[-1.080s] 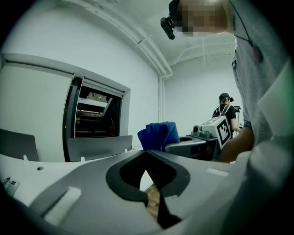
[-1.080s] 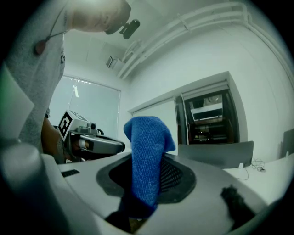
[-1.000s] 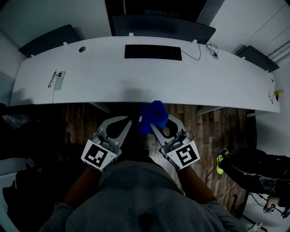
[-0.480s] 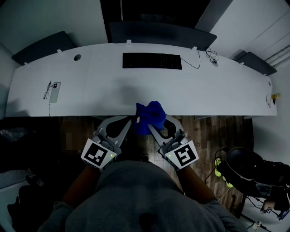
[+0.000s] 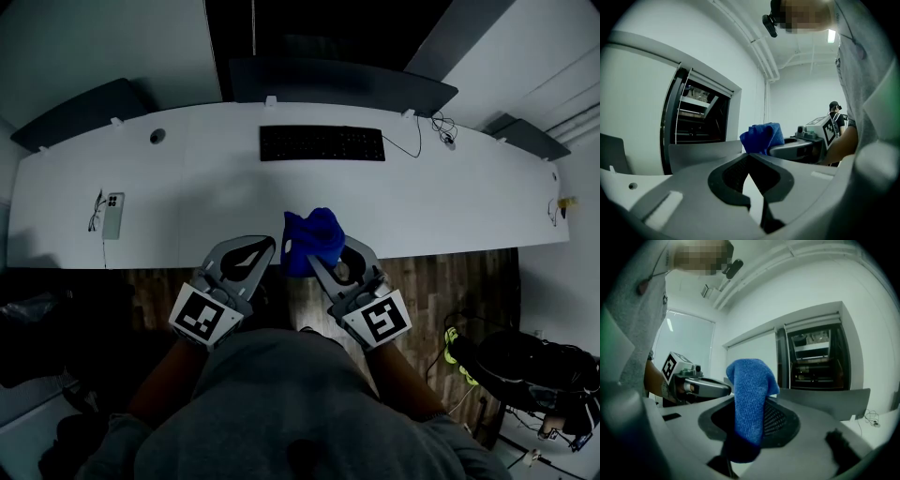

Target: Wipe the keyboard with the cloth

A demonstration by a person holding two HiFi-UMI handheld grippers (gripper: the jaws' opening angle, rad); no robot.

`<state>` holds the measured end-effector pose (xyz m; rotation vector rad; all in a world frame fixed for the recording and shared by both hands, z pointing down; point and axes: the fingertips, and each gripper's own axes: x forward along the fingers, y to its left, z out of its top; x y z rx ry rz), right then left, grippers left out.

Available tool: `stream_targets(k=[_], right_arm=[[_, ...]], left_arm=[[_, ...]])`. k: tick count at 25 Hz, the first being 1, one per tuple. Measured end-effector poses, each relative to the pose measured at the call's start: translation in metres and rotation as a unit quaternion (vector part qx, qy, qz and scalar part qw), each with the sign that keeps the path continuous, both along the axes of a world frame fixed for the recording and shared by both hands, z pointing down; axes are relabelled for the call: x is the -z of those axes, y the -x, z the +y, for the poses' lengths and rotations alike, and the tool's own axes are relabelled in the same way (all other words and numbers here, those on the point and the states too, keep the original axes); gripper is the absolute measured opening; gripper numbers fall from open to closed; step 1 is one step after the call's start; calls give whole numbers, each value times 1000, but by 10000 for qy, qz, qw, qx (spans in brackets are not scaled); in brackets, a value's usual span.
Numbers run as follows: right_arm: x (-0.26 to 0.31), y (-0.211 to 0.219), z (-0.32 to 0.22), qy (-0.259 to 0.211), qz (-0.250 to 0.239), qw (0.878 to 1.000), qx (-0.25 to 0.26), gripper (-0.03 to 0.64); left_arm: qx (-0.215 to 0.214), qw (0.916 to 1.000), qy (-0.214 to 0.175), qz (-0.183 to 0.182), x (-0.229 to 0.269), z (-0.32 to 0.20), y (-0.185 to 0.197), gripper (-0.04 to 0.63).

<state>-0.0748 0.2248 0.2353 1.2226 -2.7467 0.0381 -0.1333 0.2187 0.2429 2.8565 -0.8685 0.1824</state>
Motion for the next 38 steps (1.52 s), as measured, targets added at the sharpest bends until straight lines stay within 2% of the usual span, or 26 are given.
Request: stream_targets(k=[8,12,18,31,35,38], right_arm=[[-1,16,-42,34,102,9994,-333,133],[-1,17,-50,59,91,9991,-419,133],[-7,6,-68,43,89,9992,-382,133],[-7,-46,-123,-13,24,9999,158,133],[-14,-64,-142,42,61,9994,334,133],[-21,-78,-155,80,130,9987,477,133]], left_arm=[[-321,9994,44,94,-7,-37,22,8],[-269,9994,166,126,-8,-47,27,8],[-175,9997,122,127,-12,-66,22,8],[201,9990,-400,-84,-3,-127,-40,8],[412,9989,-107,-180,-8,-144,-60,8],[556,9980,-142,-255,-9,-156,-72,8]])
